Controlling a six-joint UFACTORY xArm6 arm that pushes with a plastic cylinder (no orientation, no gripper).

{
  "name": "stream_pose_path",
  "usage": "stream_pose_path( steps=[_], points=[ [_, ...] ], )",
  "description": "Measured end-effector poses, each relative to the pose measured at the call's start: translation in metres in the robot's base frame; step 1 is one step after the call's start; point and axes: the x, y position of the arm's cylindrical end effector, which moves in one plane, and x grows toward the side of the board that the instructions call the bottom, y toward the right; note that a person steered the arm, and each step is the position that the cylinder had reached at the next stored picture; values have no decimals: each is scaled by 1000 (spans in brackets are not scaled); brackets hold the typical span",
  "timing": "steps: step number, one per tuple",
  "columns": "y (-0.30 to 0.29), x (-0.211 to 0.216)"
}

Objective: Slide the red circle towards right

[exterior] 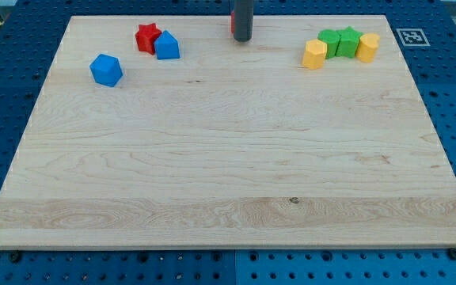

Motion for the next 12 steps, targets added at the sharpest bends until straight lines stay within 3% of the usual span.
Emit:
stream_pose_path(
  steps=[4, 6, 7, 12],
  points=[
    [-15, 14],
    [-74, -16],
    [-90, -51],
    [-111, -53]
  ],
)
